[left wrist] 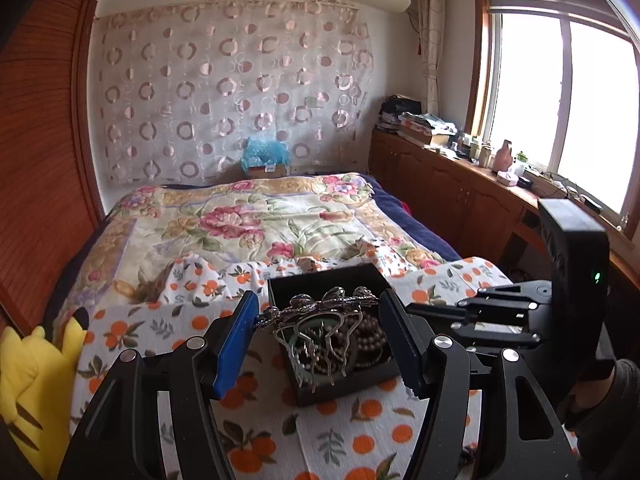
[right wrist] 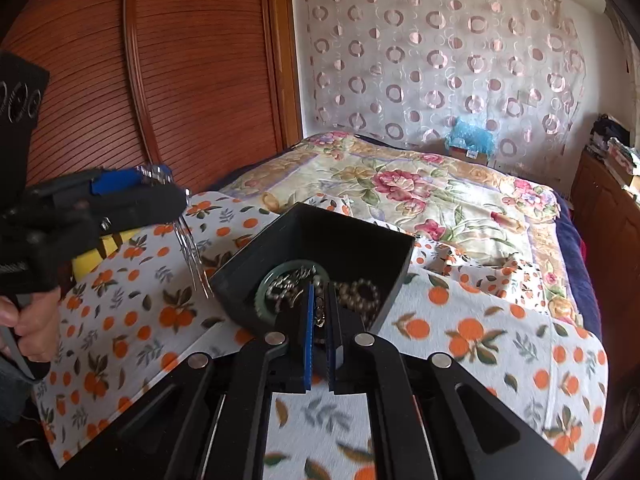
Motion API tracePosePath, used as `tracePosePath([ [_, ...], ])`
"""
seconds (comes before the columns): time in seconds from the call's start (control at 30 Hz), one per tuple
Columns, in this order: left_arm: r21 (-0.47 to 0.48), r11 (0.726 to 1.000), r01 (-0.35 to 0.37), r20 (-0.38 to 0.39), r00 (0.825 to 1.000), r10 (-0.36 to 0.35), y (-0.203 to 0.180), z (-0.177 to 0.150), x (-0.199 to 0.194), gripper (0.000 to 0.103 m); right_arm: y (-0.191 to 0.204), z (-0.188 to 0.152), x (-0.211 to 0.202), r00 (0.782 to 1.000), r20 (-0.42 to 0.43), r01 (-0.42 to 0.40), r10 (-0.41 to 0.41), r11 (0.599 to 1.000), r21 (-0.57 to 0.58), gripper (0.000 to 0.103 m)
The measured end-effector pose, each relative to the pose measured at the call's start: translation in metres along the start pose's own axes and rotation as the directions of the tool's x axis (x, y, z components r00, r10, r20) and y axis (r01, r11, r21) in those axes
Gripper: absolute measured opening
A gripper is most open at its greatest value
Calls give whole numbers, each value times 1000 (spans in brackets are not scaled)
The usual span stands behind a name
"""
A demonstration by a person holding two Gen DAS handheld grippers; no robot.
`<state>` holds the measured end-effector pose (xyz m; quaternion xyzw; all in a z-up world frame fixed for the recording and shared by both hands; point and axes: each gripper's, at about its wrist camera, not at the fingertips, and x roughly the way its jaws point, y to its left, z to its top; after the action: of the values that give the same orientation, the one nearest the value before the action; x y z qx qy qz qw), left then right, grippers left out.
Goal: Organize jewelry
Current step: 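Carry the hairpin comb into the black box and open the left gripper, then move both grippers back to the wooden bead bracelet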
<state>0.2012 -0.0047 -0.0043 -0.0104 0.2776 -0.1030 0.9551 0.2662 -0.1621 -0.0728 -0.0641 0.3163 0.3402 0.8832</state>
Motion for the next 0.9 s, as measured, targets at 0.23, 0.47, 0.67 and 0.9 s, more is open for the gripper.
tracePosePath([
  [0.23, 4, 1000, 9, -65, 998, -9, 4, 7, 41, 60, -13, -2, 12, 1000, -7, -4, 4, 999, 33, 27],
  [0.47, 32, 999, 12, -106, 994, -8, -1, 4, 63, 61, -15, -21, -14, 999, -19, 30, -29, 999, 38, 27],
  [0.67, 39, 999, 9, -108, 994, -5, -5, 0, 59, 68, -3, -61, -39, 997, -69, 28, -25, 999, 43, 27],
  [0.9, 72, 995, 64, -128, 990, -54, -17, -35, 18, 68, 22, -105, -53, 989, -142, -28, 33, 999, 37, 27],
])
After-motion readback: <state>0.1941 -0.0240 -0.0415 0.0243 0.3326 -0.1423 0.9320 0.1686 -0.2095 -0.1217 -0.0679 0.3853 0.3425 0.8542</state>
